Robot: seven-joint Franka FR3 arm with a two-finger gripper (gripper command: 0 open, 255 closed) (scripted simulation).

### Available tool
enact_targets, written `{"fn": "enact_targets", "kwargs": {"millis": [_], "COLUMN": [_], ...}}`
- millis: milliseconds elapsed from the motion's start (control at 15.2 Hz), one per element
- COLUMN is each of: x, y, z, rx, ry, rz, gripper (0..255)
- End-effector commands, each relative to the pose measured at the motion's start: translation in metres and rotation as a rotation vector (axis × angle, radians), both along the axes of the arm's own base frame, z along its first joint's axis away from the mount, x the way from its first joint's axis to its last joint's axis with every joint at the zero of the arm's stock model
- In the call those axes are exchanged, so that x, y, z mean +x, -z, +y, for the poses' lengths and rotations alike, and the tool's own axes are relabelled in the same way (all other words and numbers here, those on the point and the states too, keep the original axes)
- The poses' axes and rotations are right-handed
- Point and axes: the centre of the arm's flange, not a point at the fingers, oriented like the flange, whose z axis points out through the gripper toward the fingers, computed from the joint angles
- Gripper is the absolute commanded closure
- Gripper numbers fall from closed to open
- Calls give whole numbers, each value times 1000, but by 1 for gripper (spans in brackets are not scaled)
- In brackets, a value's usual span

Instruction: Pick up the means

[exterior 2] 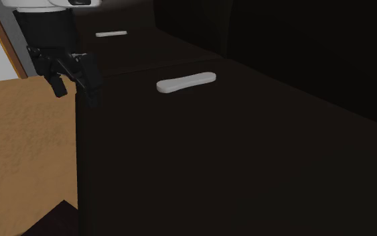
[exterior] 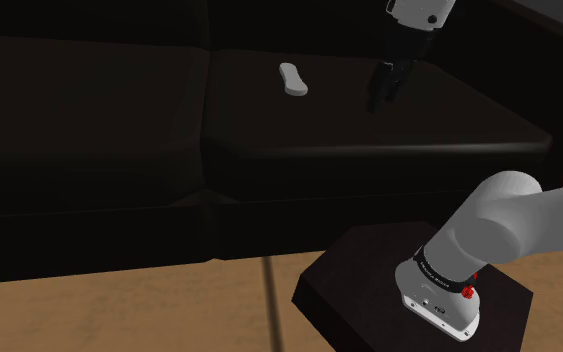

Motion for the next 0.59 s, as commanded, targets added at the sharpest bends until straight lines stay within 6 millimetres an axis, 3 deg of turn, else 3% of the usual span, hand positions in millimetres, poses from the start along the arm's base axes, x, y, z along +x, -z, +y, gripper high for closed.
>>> {"fn": "enact_targets", "kwargs": {"millis": [0,528], "x": [0,105], "y": [0,7], "z": [0,0], "rx": [0,-3], "ry": [0,170], "rz": [0,4], "gripper": [0,0]}}
